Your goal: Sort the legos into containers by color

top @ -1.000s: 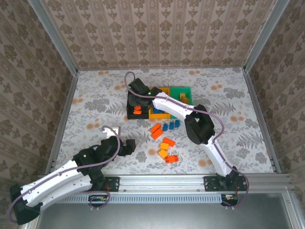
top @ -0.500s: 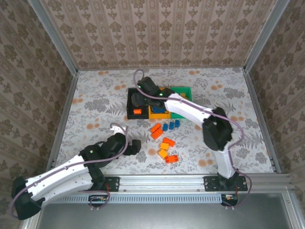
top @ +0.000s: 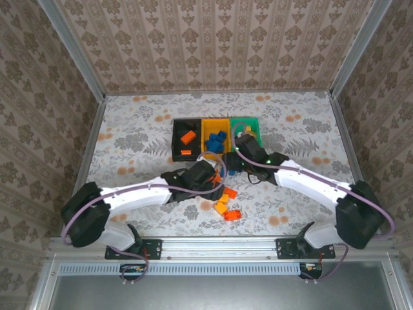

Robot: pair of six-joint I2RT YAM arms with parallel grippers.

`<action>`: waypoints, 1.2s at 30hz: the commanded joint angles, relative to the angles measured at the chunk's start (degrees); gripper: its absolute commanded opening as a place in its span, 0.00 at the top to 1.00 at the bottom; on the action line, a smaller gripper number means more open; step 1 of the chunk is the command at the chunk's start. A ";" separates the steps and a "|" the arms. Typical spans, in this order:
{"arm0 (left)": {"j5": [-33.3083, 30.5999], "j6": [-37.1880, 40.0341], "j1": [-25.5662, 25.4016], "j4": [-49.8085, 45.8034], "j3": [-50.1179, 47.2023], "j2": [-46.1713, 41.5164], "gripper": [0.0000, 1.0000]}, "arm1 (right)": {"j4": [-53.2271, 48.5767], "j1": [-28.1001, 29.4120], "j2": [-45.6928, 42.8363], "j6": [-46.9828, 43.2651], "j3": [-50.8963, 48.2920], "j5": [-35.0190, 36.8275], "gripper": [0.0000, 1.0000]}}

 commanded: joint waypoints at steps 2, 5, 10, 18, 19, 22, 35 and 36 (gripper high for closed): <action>4.35 2.93 -2.09 -0.02 4.47 3.22 0.11 | 0.67 -1.98 -9.04 1.68 -4.70 2.61 0.27; 3.79 3.20 -3.82 -3.35 6.35 5.80 0.10 | -0.18 -3.34 -13.07 1.78 -7.58 3.27 0.26; 0.76 3.29 -6.38 -6.44 8.96 11.70 0.10 | -1.12 -5.56 -18.05 1.94 -10.23 3.01 0.24; -5.05 3.90 -8.33 -8.28 13.31 16.89 0.25 | -2.95 -6.95 -24.21 1.42 -10.79 2.94 0.23; -5.23 3.86 -8.43 -8.46 13.55 17.23 0.28 | -3.14 -6.99 -24.85 1.33 -10.92 3.00 0.23; -5.28 4.01 -8.50 -9.02 13.92 17.83 0.35 | -3.10 -7.30 -26.29 1.50 -11.52 3.04 0.23; -6.05 2.22 -9.51 -11.12 13.37 19.88 0.34 | -2.69 -7.92 -26.52 2.23 -12.29 2.23 0.23; -6.05 2.24 -9.56 -10.83 13.20 19.58 0.37 | -2.89 -7.92 -26.53 2.23 -12.15 2.21 0.23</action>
